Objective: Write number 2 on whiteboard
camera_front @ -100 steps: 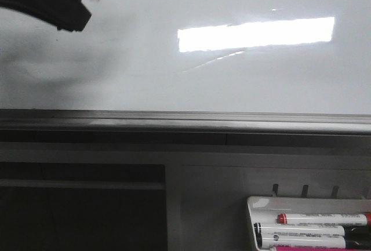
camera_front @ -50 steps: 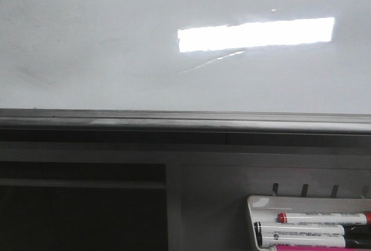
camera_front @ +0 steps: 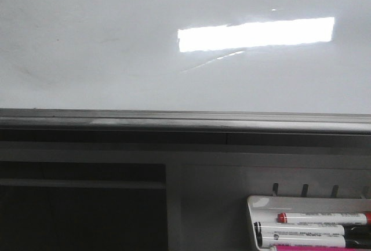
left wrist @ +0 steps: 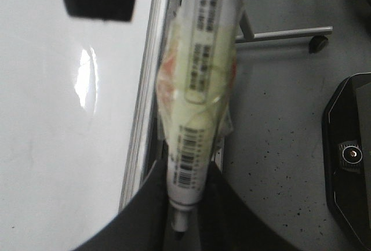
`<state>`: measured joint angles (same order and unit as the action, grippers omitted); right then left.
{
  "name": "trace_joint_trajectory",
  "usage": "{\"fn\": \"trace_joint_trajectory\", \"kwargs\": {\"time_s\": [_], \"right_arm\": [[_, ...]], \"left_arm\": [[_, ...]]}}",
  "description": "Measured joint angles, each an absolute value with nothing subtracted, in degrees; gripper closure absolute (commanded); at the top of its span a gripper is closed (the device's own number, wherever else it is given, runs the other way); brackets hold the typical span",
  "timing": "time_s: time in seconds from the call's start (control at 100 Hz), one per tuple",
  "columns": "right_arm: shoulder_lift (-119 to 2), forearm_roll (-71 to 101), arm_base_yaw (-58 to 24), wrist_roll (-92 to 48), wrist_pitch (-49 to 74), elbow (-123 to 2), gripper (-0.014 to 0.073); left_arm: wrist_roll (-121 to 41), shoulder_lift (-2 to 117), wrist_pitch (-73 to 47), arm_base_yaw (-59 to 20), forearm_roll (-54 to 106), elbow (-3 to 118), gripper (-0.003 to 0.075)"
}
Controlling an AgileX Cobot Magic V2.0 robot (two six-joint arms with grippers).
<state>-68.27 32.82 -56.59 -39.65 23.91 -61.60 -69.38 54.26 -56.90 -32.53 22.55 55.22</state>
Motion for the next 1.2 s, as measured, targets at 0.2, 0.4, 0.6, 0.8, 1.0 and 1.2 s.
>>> {"fn": "trace_joint_trajectory", "kwargs": {"time_s": [0.2, 0.4, 0.6, 0.8, 1.0, 1.2], "right_arm": [[-71.2, 34.8, -56.8, -39.6, 23.7, -61.8, 0.0312], [-71.6, 35.1, -56.7, -39.9, 21.1, -61.8, 0.0593], [-71.6, 35.0, -56.7, -40.4, 20.7, -61.8, 0.0672], [-71.6, 35.0, -56.7, -40.5, 19.2, -61.8, 0.0672], [-71.4, 32.8, -56.1, -40.1, 17.2, -62.3, 0.0672], [-71.7, 27.0, -48.9, -40.1, 14.2, -62.3, 0.0672]], "left_arm": [[-69.4, 54.3, -57.0, -32.5, 22.5, 55.2, 0.0741], [-69.1, 54.3, -58.7, -32.5, 22.6, 55.2, 0.0741], [-68.8, 54.3, -58.2, -32.5, 22.8, 55.2, 0.067], [-67.8, 52.7, -53.2, -32.6, 25.4, 55.1, 0.027], [-59.7, 46.6, -48.8, -31.9, 23.4, 55.1, 0.0229], [-43.0, 34.6, -47.6, -28.6, 18.9, 54.7, 0.0367]]}}
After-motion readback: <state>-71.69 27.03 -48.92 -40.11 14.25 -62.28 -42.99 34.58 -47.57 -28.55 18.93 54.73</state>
